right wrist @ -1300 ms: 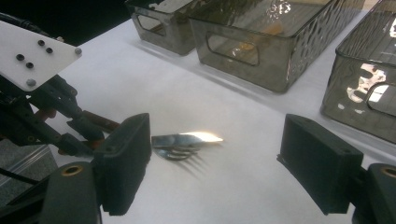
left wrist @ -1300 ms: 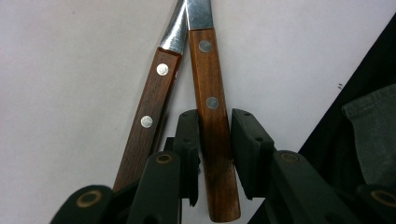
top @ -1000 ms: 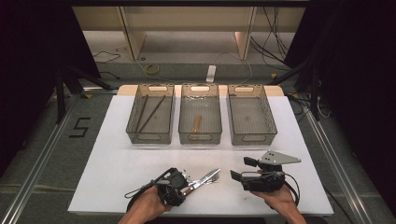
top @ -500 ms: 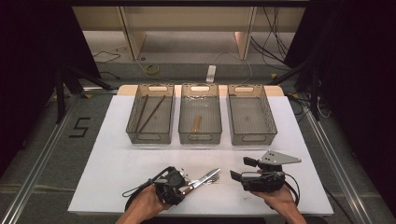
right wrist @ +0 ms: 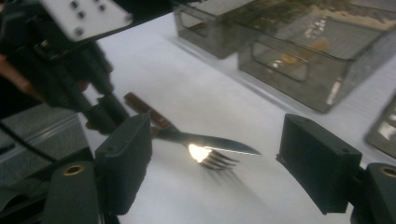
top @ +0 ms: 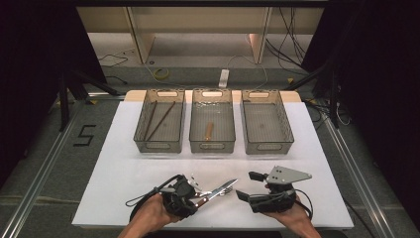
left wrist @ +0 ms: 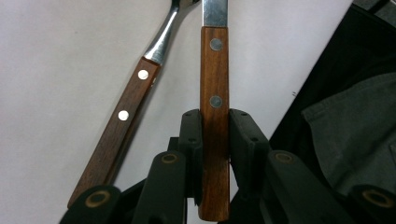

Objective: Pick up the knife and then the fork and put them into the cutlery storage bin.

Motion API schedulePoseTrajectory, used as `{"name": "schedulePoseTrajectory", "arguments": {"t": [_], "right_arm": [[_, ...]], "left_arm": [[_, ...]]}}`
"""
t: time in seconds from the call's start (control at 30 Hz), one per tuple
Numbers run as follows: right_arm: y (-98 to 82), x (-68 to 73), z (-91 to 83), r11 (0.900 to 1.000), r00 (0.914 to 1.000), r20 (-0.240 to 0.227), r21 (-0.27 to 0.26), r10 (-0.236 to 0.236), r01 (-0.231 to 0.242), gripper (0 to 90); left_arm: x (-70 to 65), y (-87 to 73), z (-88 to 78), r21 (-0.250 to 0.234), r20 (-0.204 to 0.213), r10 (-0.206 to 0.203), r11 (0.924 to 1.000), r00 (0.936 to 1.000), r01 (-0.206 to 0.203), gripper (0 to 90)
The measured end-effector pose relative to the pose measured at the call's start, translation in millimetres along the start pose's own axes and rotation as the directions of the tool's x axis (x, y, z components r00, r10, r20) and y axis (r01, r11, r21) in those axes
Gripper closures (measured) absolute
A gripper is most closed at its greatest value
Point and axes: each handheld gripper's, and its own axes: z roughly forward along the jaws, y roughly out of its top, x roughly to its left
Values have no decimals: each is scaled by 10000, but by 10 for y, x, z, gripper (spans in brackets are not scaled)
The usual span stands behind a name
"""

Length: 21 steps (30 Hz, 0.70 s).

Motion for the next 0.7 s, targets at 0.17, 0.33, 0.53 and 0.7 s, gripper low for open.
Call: {"name": "schedulePoseTrajectory", "arguments": {"t": [0.17, 0.33, 0.53, 0.7], "right_arm": [[13, 157, 107, 9918, 9930, -322, 536, -1140, 1156, 267], [1, 308, 198, 9657, 9713, -434, 1059, -2337, 2371, 271], [-10, 459, 300, 9235, 9362, -462, 1543, -3483, 3512, 274], [-25, 543, 368, 8778, 8969, -348, 1923, -4408, 4388, 274]], "left_arm": [[-39, 40, 8, 125, 221, 165, 9998, 9996, -168, 753], [-67, 103, 8, 234, 342, 368, 9990, 9987, -376, 754], [-92, 200, -5, 374, 512, 609, 9973, 9968, -628, 753], [-121, 309, 4, 515, 724, 1006, 9932, 9923, -1045, 753]]}}
